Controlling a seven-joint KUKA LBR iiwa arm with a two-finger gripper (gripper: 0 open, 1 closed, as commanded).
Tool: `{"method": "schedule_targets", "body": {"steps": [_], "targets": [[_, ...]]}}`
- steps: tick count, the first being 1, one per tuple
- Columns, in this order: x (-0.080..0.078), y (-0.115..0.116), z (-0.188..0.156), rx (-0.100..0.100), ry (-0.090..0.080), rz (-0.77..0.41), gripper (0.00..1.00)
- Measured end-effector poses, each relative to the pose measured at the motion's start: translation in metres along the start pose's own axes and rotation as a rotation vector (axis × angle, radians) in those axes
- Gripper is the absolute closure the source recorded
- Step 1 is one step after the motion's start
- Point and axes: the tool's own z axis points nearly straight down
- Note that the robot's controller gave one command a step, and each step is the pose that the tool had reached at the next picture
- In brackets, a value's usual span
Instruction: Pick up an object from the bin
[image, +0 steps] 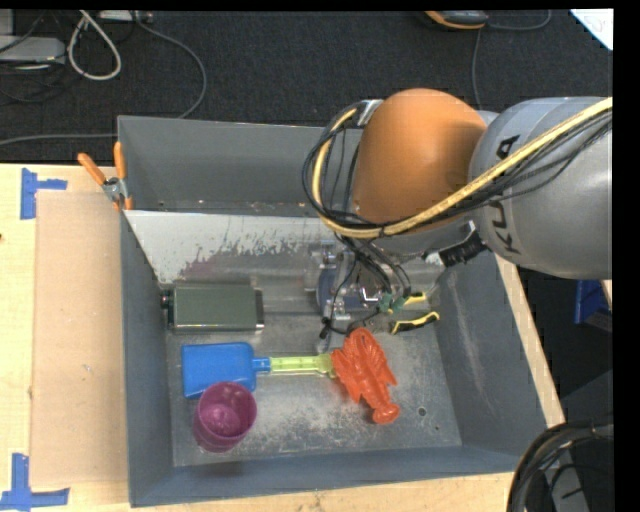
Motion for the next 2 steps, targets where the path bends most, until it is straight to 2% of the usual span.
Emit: {"method": "schedule_targets", "body": {"steps": [1,2], "targets": [[-0.002,-0.001,-0.005,-0.001,-0.009,0.005,0.00],[0.002,-0.058,0.120,-0.001,-0.008,-0.069,0.00]]}}
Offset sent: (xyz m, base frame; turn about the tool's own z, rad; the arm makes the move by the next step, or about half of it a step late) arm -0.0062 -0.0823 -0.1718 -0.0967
